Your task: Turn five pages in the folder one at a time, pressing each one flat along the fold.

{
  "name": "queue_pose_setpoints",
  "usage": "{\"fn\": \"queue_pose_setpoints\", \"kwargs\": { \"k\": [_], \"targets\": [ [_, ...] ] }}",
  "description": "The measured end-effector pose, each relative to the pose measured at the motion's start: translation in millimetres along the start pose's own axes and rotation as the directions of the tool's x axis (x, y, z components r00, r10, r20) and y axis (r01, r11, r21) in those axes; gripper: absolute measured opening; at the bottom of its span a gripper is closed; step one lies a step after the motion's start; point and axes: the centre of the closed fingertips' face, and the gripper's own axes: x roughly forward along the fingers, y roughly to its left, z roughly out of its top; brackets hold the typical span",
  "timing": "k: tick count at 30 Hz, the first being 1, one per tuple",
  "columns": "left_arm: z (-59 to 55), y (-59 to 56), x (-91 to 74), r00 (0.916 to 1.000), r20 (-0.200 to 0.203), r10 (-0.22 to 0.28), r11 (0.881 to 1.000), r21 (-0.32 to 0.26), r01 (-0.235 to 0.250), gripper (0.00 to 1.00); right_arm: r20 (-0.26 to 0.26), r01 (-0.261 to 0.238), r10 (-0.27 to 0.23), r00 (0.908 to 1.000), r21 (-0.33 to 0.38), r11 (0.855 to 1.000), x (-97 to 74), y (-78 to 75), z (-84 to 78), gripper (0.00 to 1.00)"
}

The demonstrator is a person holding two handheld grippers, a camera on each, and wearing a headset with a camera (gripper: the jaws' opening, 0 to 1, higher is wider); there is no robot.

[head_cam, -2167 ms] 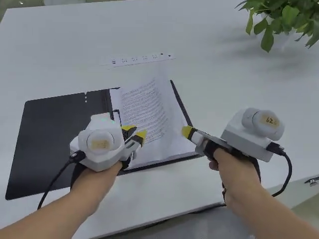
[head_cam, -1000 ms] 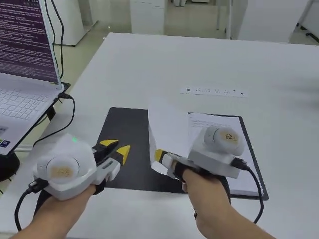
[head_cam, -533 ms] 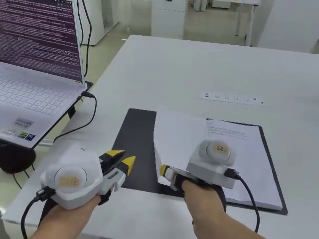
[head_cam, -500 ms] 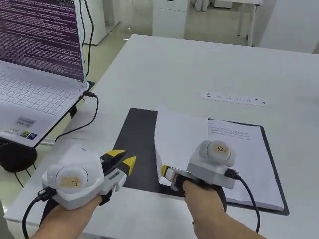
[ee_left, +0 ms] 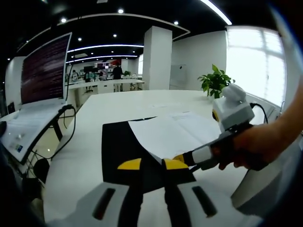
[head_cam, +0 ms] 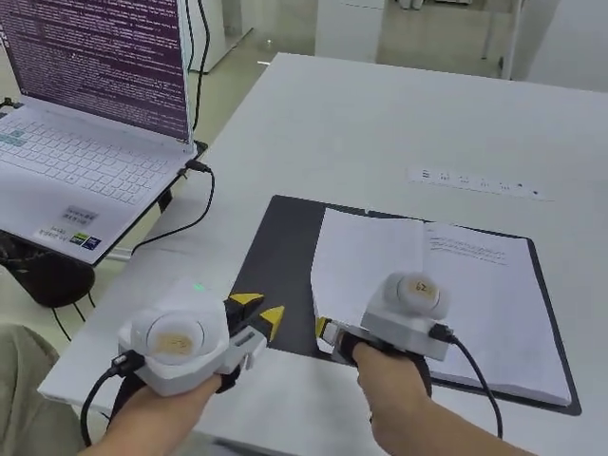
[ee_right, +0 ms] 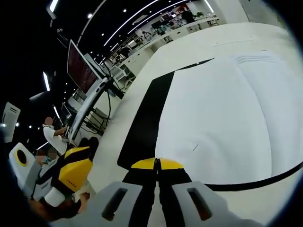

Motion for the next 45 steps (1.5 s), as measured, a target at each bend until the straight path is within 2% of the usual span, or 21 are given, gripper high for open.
{"fn": "queue_pose_setpoints", "kwargs": {
  "k": [3,5,9,15,17,20,24,26,30,34,36,38,40,45],
  "targets": [
    [-1.8,-1.6,6.6,0.9997,-0.015,-0.017,1.0,0.013,0.017,0.14,0.006,-0.011,0.011,0.9999,-0.031,0.999,2.3,1.7,-1.9,0.0],
    [-1.0,-2.1,10.3,0.9995,-0.022,-0.025,1.0,0.015,0.025,0.15,0.006,-0.027,0.027,0.9996,-0.018,0.999,1.7,4.0,-3.7,0.01],
    [1.6,-1.7,19.9,0.9991,-0.028,-0.032,0.999,0.022,0.033,0.14,0.022,-0.05,0.051,0.9984,-0.037,0.998,-2.1,10.3,-5.4,0.11],
    [3.5,-7.5,37.7,0.998,-0.037,-0.051,0.998,0.033,0.053,0.14,0.026,-0.057,0.059,0.9979,-0.058,0.997,-17.1,9.6,-10.7,0.1],
    [-1.4,-11.7,46.9,0.9963,-0.058,-0.064,0.997,0.034,0.066,0.14,0.027,-0.043,0.045,0.9986,-0.082,0.996,-22.9,2.7,-11.7,0.07],
    [-12.9,-20.4,59.1,0.9917,-0.094,-0.088,0.995,0.047,0.092,0.14,0.049,-0.025,0.028,0.9984,-0.074,0.997,-32.0,-10.5,-6.4,0.02],
    [-35.4,-31.4,74.0,0.9815,-0.153,-0.114,0.991,0.051,0.124,0.16,0.102,0.009,-0.008,0.9948,-0.012,1.0,-44.5,-32.3,9.5,0.01],
    [-46.6,-33.7,79.0,0.9767,-0.183,-0.112,0.99,0.059,0.125,0.15,0.119,0.021,-0.021,0.9927,-0.001,1.0,-50.2,-42.3,16.6,0.0],
    [-61.8,-34.0,85.4,0.972,-0.217,-0.09,0.994,0.045,0.102,0.16,0.156,0.05,-0.054,0.9862,0.031,0.998,-58.6,-63.1,31.0,0.0],
    [-71.3,-29.4,86.9,0.9713,-0.232,-0.052,0.996,0.058,0.067,0.16,0.166,0.069,-0.076,0.9832,0.043,0.997,-60.2,-82.3,42.1,0.0],
    [-75.3,-25.9,85.4,0.9702,-0.24,-0.031,0.998,0.038,0.042,0.15,0.169,0.076,-0.082,0.9822,0.044,0.996,-59.8,-90.8,47.4,0.0],
    [-71.3,-25.5,88.9,0.9754,-0.218,-0.033,0.998,0.04,0.043,0.14,0.18,0.086,-0.092,0.9794,0.041,0.995,-58.4,-101.7,55.4,0.0],
    [-72.7,-24.7,87.9,0.9766,-0.214,-0.017,0.998,0.052,0.029,0.12,0.192,0.093,-0.098,0.9765,0.034,0.995,-55.4,-111.2,64.1,0.0],
    [-74.0,-23.3,87.1,0.9855,-0.17,0.007,0.999,0.037,0.0,0.12,0.242,0.082,-0.072,0.9677,-0.034,0.996,-45.8,-121.5,89.1,0.0]
  ]
}}
